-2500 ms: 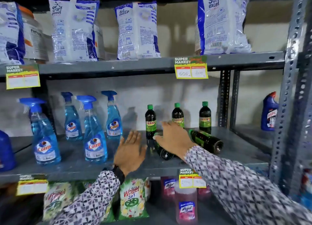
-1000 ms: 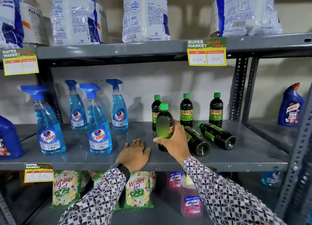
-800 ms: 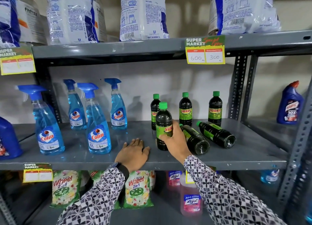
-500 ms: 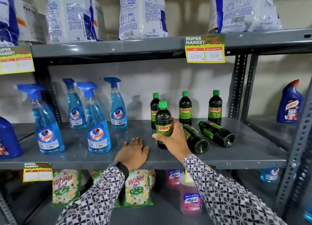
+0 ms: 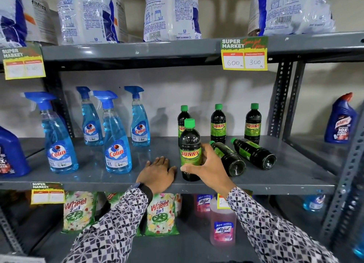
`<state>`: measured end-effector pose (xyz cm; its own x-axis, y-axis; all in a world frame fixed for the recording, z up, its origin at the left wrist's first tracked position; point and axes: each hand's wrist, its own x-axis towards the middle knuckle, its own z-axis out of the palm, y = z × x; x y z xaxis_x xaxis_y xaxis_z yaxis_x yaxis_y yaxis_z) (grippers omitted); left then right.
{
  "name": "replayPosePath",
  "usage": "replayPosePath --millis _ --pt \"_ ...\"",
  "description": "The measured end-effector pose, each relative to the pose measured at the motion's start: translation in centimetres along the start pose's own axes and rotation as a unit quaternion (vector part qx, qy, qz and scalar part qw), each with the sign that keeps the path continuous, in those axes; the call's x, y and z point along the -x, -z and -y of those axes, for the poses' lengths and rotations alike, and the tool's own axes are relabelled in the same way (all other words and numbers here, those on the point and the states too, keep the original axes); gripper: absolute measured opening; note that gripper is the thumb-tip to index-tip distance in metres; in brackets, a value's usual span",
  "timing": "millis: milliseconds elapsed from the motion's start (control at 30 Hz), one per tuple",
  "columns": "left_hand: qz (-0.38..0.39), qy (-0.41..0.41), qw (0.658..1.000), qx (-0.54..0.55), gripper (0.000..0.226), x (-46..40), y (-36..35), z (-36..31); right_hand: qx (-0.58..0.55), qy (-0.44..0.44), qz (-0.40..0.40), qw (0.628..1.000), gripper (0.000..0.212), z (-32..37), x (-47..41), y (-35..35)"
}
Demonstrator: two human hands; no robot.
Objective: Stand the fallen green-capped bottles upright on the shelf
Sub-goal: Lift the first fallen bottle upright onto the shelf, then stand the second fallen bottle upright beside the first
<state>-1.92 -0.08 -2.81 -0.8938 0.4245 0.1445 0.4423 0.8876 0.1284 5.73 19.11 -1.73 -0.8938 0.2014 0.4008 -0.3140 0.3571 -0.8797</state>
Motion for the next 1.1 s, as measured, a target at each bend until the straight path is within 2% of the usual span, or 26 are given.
replayPosePath --millis 233,300,367,433,467,533,600,667,733,800,933,1000,1100 --pt "-0.001 -0.008 1.000 -0.009 0.067 -0.2 -0.4 0.3 0.003 -0.003 0.015 1.000 0.079 1.5 1.8 0.2" --pt "-0.002 -0.011 1.000 -0.012 0.069 -0.5 -0.7 0.6 0.033 0.026 -0.016 0.999 0.079 2.8 2.1 1.2" --pt "0.007 -0.008 1.000 -0.014 0.071 -0.8 -0.8 0.9 0.137 0.078 -0.099 0.983 0.076 3.9 1.6 3.0" --pt "0.036 -0.004 0.999 -0.025 0.073 -1.0 -0.4 0.8 0.306 0.093 -0.144 0.937 0.071 4.4 0.0 5.2" --pt "0.053 0.001 0.998 -0.027 0.073 -1.0 -0.2 0.6 0.377 0.062 -0.129 0.915 0.071 4.7 -0.9 6.2" --pt "0.069 0.019 0.997 -0.013 0.067 -1.1 0.1 0.0 0.433 -0.059 -0.060 0.897 0.076 4.9 -2.7 8.1" --pt "0.055 0.024 0.998 -0.016 0.064 -1.1 -0.1 -0.6 0.412 -0.163 0.030 0.896 0.068 5.5 -3.9 9.3" --pt "0.036 0.023 0.999 -0.015 0.065 -0.9 -0.5 -0.9 0.352 -0.231 0.099 0.902 0.058 5.9 -4.5 9.9" --pt "0.026 0.021 0.999 -0.009 0.065 -0.6 -0.7 -0.8 0.278 -0.297 0.117 0.906 0.055 6.0 -4.5 10.0" --pt "0.019 0.016 1.000 -0.013 0.065 -0.6 -0.6 -0.8 0.249 -0.325 0.102 0.907 0.056 5.3 -4.8 9.9" --pt "0.021 0.013 1.000 -0.017 0.065 -0.5 -0.7 -0.7 0.220 -0.303 0.062 0.925 0.062 4.1 -5.5 9.6" --pt "0.017 0.011 1.000 -0.021 0.065 -0.6 -0.7 -0.7 0.175 -0.267 0.012 0.948 0.053 4.1 -5.5 9.8" --pt "0.009 0.013 1.000 -0.011 0.063 -0.5 -0.7 -0.8 0.161 -0.191 -0.074 0.965 0.058 3.7 -5.0 10.0"
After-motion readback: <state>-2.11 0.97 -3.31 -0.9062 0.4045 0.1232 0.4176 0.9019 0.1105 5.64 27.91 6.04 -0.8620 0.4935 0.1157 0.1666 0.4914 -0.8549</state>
